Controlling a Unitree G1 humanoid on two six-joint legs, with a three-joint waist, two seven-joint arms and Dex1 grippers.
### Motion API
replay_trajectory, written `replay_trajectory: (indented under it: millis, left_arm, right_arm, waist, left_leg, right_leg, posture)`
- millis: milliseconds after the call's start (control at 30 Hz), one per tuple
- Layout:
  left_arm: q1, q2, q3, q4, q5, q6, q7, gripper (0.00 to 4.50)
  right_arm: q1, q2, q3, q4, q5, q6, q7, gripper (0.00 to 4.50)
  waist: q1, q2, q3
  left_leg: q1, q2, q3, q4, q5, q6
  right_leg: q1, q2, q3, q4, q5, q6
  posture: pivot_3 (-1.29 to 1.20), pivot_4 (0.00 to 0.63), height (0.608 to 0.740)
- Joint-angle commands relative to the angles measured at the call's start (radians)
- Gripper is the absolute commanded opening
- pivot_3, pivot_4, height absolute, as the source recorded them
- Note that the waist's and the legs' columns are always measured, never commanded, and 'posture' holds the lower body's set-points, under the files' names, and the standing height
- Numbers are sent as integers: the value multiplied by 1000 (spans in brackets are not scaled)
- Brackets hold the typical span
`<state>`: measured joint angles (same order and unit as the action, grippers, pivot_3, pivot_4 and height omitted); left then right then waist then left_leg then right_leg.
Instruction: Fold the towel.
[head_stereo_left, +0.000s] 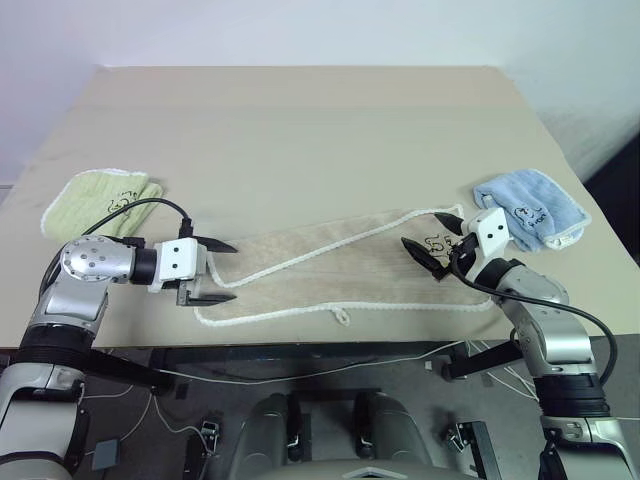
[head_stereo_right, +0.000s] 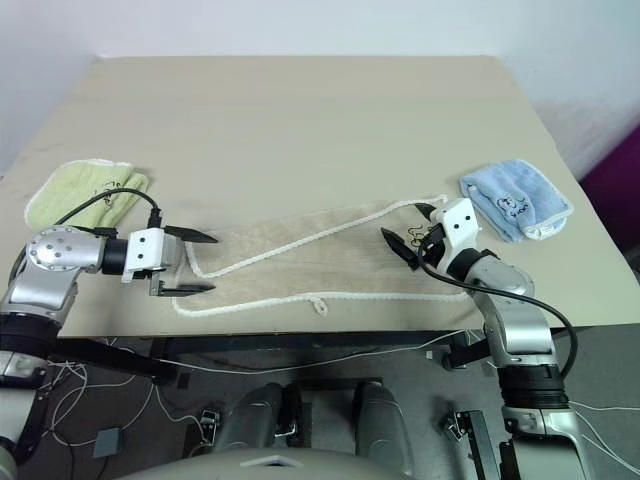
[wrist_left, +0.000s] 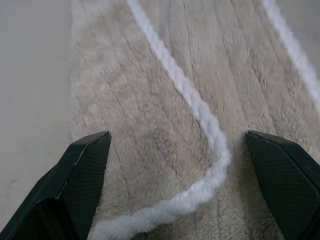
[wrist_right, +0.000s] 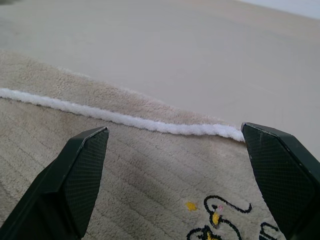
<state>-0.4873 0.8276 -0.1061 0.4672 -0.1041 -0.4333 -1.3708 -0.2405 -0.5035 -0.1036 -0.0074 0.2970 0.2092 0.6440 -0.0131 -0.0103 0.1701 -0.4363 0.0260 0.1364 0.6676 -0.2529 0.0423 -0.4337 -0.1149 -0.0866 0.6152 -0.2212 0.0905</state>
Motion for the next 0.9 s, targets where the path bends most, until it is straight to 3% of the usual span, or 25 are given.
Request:
replay_trajectory:
  millis: [33, 200, 300, 700, 900]
  left_arm:
    - [-26, 13, -10, 33, 39, -62, 12, 4482]
    - [-62, 0, -8, 84, 66, -103, 67, 4482]
    - [-60, 3, -11, 91, 59, -114, 56, 3903]
    - [3, 4, 25, 36, -94, -8, -59, 11]
    - [20, -7, 69, -6, -177, 99, -53, 11]
  right_arm:
    - [-11, 0, -18, -34, 1, -26, -5, 4500]
    - [-16, 5, -11, -28, -2, -30, -5, 4500]
    - [-22, 7, -9, -23, -4, -32, -3, 4500]
    - [-34, 6, -7, -9, -13, -35, 2, 4500]
    - [-45, 4, -1, -1, -24, -44, 8, 4500]
  waist:
    - [1, 0, 0]
    - [1, 0, 0]
    - [1, 0, 0]
    - [0, 0, 0]
    - [0, 0, 0]
  left_leg:
    - [0, 0, 0, 0, 0, 0]
    - [0, 0, 0, 0, 0, 0]
    - [0, 0, 0, 0, 0, 0]
    - [0, 0, 0, 0, 0, 0]
    - [0, 0, 0, 0, 0, 0]
  right_leg:
    - [0, 0, 0, 0, 0, 0]
    - [0, 0, 0, 0, 0, 0]
    - [0, 0, 0, 0, 0, 0]
    - [0, 0, 0, 0, 0, 0]
    - [0, 0, 0, 0, 0, 0]
  posture:
    - [0, 150, 740]
    - [0, 150, 740]
    - [0, 150, 740]
    - [0, 150, 740]
    - [0, 150, 740]
